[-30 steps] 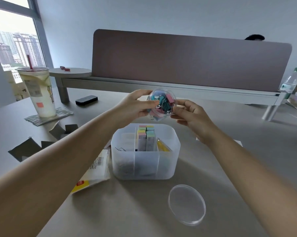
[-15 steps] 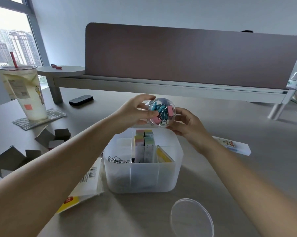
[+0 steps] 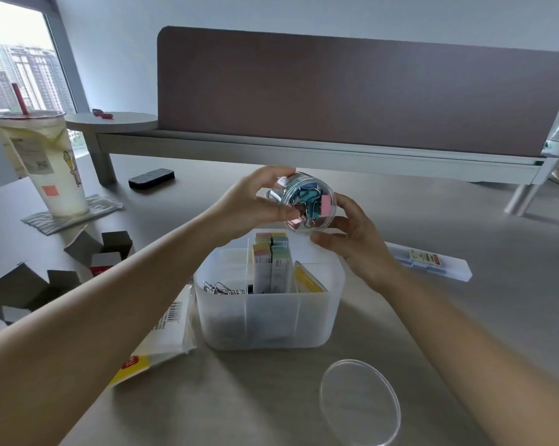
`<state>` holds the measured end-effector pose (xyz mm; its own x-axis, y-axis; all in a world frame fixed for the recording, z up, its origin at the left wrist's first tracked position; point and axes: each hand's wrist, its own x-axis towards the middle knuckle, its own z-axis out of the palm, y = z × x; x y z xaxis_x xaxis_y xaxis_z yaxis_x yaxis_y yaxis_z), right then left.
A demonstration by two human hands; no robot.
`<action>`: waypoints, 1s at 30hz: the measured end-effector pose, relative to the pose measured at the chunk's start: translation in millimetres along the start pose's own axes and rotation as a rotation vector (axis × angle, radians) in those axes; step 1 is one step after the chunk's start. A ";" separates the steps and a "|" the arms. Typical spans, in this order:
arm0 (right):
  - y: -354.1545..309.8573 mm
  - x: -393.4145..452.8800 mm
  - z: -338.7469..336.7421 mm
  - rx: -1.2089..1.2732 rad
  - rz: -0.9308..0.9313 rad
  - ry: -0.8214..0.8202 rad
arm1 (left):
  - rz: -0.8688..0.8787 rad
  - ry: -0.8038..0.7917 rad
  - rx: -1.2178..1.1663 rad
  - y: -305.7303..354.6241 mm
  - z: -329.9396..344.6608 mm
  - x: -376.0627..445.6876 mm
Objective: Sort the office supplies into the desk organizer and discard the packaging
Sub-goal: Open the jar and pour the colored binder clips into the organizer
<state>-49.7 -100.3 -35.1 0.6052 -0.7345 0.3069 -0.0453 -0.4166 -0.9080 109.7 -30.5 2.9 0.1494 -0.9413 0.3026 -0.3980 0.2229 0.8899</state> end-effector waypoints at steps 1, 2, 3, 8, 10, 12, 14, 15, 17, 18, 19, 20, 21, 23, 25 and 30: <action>-0.2 -0.2 -0.2 0.008 -0.012 0.004 | 0.012 -0.004 0.005 1.0 1.0 -1.3; -0.1 -0.4 -0.2 0.009 -0.022 0.010 | 0.024 -0.006 0.010 1.5 2.4 -2.4; 0.0 -0.7 -0.2 0.004 -0.030 0.016 | 0.033 -0.005 0.015 2.2 3.7 -3.4; -0.5 -2.2 0.4 -0.002 -0.033 0.050 | 0.091 -0.006 0.068 2.6 6.8 -5.5; -2.0 -2.6 0.3 -0.009 -0.025 0.043 | 0.092 -0.009 0.060 2.6 6.6 -5.8; -3.4 -2.9 0.4 -0.036 -0.016 0.041 | 0.092 -0.005 0.067 3.2 6.5 -6.5; -4.6 -3.1 0.6 -0.056 -0.012 0.048 | 0.103 0.006 0.084 3.8 6.7 -7.3; -5.1 -3.5 0.6 -0.057 -0.014 0.049 | 0.106 0.010 0.086 3.6 6.6 -7.8; -6.1 -4.3 0.4 -0.056 -0.015 0.042 | 0.109 0.014 0.084 3.0 6.6 -8.5; -6.5 -4.7 0.2 -0.060 -0.012 0.036 | 0.111 0.016 0.088 2.8 6.6 -8.5; -7.0 -4.7 0.1 -0.067 -0.007 0.031 | 0.113 0.019 0.097 2.4 6.7 -8.2; -7.3 -4.6 -0.1 -0.076 0.000 0.029 | 0.113 0.024 0.106 2.0 6.8 -7.9; -7.6 -4.2 -0.1 -0.082 0.007 0.027 | 0.112 0.028 0.113 1.6 6.8 -7.4; -8.3 -3.2 -0.4 -0.087 0.017 0.025 | 0.110 0.035 0.123 0.9 7.1 -5.4; -9.3 -2.8 -1.0 -0.094 0.023 0.031 | 0.109 0.035 0.139 0.5 7.7 -2.5; -9.9 1.5 -1.4 -0.122 0.030 0.046 | 0.119 0.035 0.193 0.6 9.7 4.8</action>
<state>-49.5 -98.0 -25.3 0.5649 -0.7705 0.2953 -0.1608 -0.4538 -0.8765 101.4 -37.3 1.5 0.1210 -0.9014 0.4157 -0.5803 0.2755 0.7664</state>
